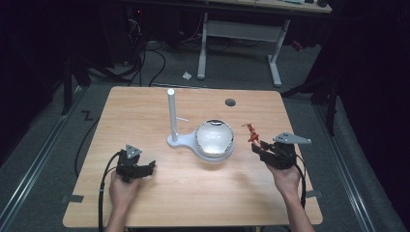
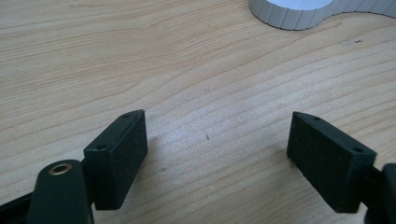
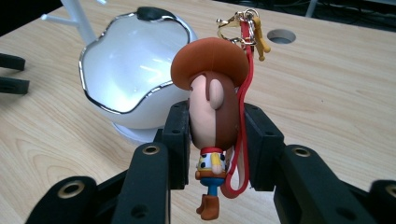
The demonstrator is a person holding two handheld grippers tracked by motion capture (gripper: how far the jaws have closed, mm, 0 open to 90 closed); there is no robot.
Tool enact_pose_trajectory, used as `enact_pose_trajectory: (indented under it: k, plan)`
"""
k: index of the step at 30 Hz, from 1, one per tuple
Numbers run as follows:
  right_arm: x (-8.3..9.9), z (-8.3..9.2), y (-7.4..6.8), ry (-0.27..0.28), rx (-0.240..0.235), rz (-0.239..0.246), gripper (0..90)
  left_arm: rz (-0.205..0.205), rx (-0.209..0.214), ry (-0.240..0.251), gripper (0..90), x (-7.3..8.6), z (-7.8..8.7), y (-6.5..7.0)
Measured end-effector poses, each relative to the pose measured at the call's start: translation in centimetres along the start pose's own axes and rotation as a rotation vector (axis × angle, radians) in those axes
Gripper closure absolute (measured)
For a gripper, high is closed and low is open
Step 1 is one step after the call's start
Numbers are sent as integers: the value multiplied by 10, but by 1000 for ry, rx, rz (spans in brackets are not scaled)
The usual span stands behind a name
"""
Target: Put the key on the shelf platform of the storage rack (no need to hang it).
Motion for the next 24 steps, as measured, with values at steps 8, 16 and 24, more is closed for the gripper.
enact_pose_trajectory:
  k: [8,16,24]
  plan:
    - [-16,7,-11,21,-28,25,662,0,0,0,208,0,0,0]
    - [-29,6,-22,29,-54,55,662,0,0,0,208,0,0,0]
    - [-38,3,-33,29,-80,85,662,0,0,0,208,0,0,0]
Point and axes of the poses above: each handheld gripper's, and its own axes: z roughly backward along the jaws, x roughly out of its underside, y roughly to its right, the point moved 9 cm from there along -z, roughly forward along the jaws, and after that the axes turned 6 degrees about x, right-handed, at the moved point
